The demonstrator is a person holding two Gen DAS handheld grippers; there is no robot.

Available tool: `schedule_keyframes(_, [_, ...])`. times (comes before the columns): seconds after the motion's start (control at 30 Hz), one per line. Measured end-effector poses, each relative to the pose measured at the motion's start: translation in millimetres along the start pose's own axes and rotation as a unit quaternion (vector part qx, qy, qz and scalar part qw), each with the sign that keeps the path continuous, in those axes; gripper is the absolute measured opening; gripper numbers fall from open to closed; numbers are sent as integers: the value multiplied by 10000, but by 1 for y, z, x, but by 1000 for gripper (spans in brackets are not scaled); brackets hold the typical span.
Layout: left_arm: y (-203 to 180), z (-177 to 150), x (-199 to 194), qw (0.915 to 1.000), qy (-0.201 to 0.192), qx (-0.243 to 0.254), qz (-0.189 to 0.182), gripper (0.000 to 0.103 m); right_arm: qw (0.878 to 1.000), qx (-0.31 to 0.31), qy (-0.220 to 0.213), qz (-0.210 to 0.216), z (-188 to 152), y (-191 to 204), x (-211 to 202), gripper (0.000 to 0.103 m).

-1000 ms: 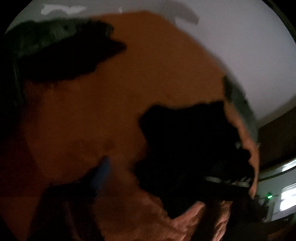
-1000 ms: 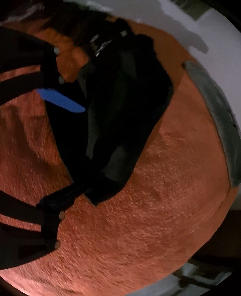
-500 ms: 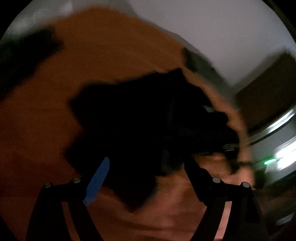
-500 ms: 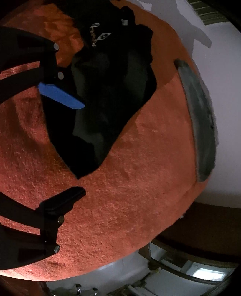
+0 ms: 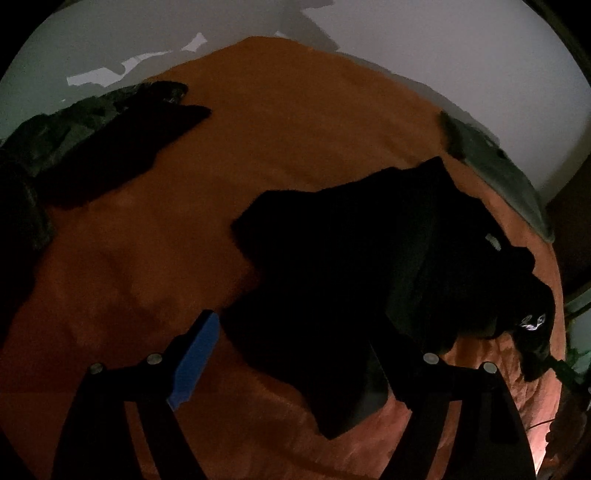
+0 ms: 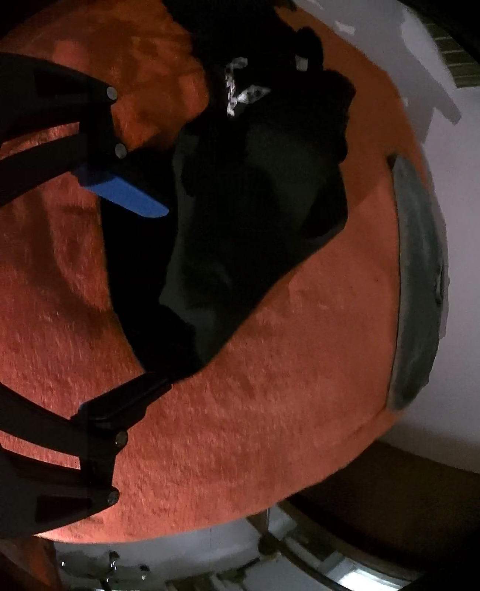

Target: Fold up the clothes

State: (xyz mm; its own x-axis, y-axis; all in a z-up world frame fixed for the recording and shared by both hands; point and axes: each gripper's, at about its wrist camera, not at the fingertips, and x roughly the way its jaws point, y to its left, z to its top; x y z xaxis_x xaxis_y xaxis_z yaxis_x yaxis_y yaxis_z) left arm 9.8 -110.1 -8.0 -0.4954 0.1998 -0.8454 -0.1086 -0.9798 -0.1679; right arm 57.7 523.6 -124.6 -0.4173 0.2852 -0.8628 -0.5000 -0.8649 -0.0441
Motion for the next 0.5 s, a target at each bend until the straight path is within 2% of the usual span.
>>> schedule_keyframes(0.07, [-11, 4, 0, 9987, -108, 449, 210, 82, 9998, 135, -84, 98, -2, -5, -2, 86])
schedule_keyframes(0.13, [-22, 5, 4, 9946, -18, 963, 392, 82, 9995, 231, -105, 181, -3, -11, -2, 86])
schedule_keyframes(0.23, [-40, 9, 11, 9830, 36, 1676, 755, 82, 9991, 335, 80, 254, 4, -18, 11, 86])
schedule_keyframes(0.3, [-46, 8, 17, 9744, 32, 2032, 960, 77, 9987, 394, 198, 269, 5, -18, 19, 86])
schedule_keyframes(0.4, [-52, 12, 35, 9732, 189, 2076, 970, 69, 9979, 455, 370, 274, 6, -17, 29, 84])
schedule_keyframes(0.5, [-50, 10, 42, 9723, 303, 2087, 1010, 66, 9981, 361, 399, 309, 7, -11, 33, 81])
